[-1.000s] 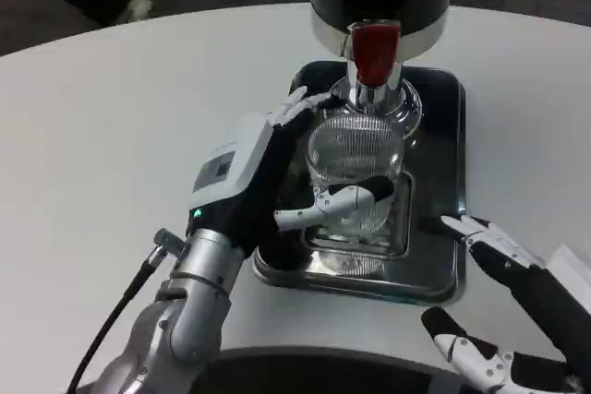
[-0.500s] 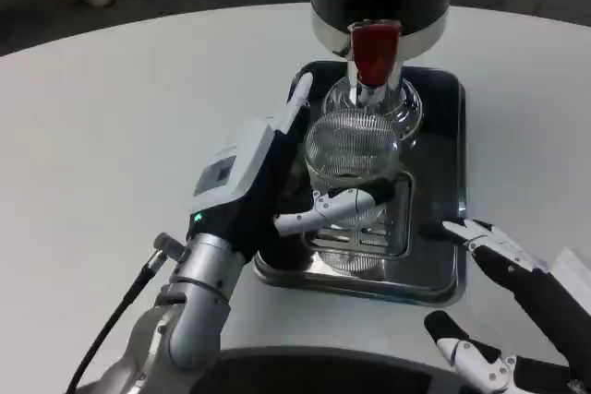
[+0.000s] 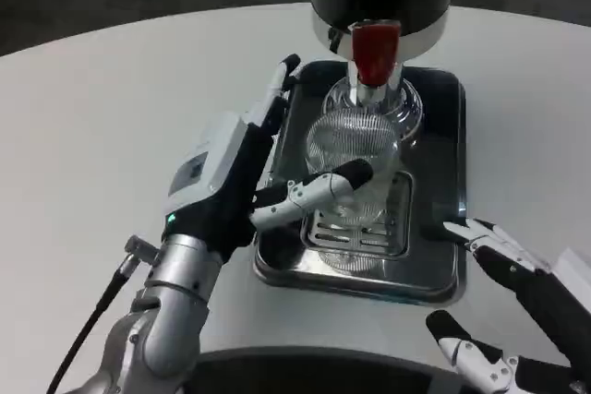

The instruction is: Grasp the cup under the faucet to collect the drink, then remove the cup.

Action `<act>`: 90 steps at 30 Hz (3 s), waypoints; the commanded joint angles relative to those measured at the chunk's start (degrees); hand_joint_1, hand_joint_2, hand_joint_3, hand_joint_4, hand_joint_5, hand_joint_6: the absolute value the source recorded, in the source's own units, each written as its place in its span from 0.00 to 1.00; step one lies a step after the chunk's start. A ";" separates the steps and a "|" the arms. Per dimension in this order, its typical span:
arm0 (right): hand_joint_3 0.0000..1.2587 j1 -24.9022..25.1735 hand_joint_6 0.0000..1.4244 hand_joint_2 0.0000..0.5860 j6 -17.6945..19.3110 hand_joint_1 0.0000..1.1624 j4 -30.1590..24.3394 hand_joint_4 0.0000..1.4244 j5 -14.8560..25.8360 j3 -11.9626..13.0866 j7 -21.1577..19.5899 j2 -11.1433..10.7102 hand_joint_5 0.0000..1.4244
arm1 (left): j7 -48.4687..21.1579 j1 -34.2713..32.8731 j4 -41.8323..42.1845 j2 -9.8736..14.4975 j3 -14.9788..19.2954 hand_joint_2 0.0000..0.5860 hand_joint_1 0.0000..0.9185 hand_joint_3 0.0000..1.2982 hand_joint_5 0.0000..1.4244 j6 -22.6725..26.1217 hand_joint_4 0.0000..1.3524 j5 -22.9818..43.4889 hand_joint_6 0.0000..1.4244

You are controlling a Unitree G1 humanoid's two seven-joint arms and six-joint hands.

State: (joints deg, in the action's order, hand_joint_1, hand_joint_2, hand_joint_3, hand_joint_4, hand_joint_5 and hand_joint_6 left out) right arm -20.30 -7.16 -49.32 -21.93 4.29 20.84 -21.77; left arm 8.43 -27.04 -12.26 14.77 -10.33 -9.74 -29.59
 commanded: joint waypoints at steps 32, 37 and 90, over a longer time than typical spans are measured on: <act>0.13 -0.43 0.00 0.79 0.89 0.53 -0.33 0.04 0.18 -0.34 -0.51 0.90 0.00 | -6.93 7.30 9.77 -0.88 4.22 0.04 0.17 0.00 0.09 1.63 0.00 8.47 0.14; 0.13 0.07 0.00 0.79 0.84 0.53 -0.08 0.04 -0.01 -0.75 -0.48 0.90 0.00 | -8.06 8.36 12.61 -0.70 5.63 0.05 0.16 0.00 0.10 2.07 0.00 10.37 0.14; 0.13 0.49 0.00 0.79 0.20 0.53 0.12 0.05 -0.36 -1.39 -0.78 1.16 0.00 | -21.01 0.57 24.74 -4.50 7.97 0.13 0.13 0.23 0.21 12.98 0.15 31.08 0.20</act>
State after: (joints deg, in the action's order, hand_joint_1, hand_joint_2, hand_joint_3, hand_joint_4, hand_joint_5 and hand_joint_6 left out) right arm -19.18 -7.26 -49.08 -22.61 2.60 20.50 -20.80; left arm -12.16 -25.78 11.18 10.17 -2.65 2.35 1.07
